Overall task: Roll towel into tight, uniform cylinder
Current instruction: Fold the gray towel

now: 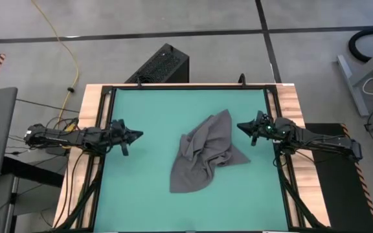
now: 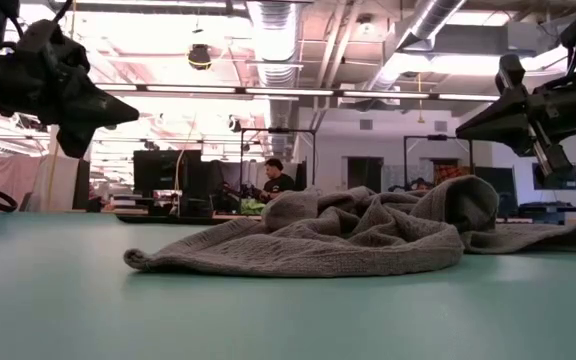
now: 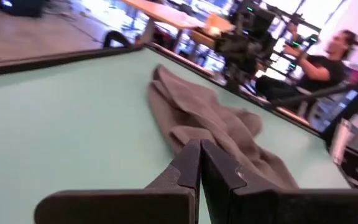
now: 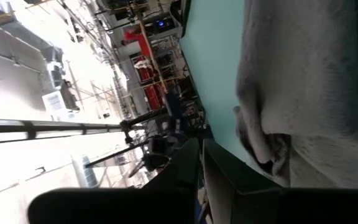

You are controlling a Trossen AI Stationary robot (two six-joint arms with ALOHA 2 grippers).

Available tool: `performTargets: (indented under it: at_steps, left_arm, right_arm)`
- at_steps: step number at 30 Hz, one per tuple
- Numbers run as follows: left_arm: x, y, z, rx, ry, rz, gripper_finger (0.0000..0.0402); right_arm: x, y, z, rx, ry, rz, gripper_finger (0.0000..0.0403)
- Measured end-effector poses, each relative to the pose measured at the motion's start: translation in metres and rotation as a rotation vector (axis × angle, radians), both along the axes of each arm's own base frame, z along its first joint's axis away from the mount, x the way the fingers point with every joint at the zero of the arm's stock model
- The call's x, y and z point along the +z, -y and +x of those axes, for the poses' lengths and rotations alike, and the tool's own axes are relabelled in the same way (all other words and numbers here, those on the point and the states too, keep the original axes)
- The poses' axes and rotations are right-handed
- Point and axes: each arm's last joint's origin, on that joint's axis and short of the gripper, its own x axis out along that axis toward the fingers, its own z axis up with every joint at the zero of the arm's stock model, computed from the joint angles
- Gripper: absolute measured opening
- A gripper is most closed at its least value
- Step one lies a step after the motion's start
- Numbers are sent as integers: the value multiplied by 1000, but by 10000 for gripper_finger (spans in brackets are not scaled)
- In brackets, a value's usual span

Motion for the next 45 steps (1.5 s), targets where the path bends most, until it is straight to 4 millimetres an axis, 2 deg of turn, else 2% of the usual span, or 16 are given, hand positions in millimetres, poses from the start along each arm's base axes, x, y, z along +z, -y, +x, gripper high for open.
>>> performTargets:
  at_steps: [4,10,18,22,28,33,38,42,44,45]
  left_arm:
    - [0,1,0,-23,18,-15,0]
    - [5,0,1,23,64,41,0]
    - [7,4,7,-113,59,129,0]
    - [5,4,10,-109,33,150,0]
    - [13,7,19,-147,107,276,0]
    - [14,12,29,-255,72,291,0]
    - [14,11,43,-177,-25,370,0]
    - [23,13,59,-183,-68,401,0]
    - [29,15,69,-196,-81,405,0]
    - [31,15,73,-202,-95,402,0]
  right_arm:
    - [7,0,1,-2,73,-14,49]
    - [8,-1,1,6,78,-12,49]
    - [0,-1,0,8,-14,8,49]
    - [-1,-1,-1,8,-33,10,49]
    - [0,-1,0,8,-23,8,49]
    - [0,-1,0,8,-22,8,49]
    - [0,-1,0,9,-23,8,49]
    - [0,-1,0,9,-23,8,49]
    - [-1,0,-1,-12,-53,-43,49]
    - [-2,1,-1,-31,-91,-134,49]
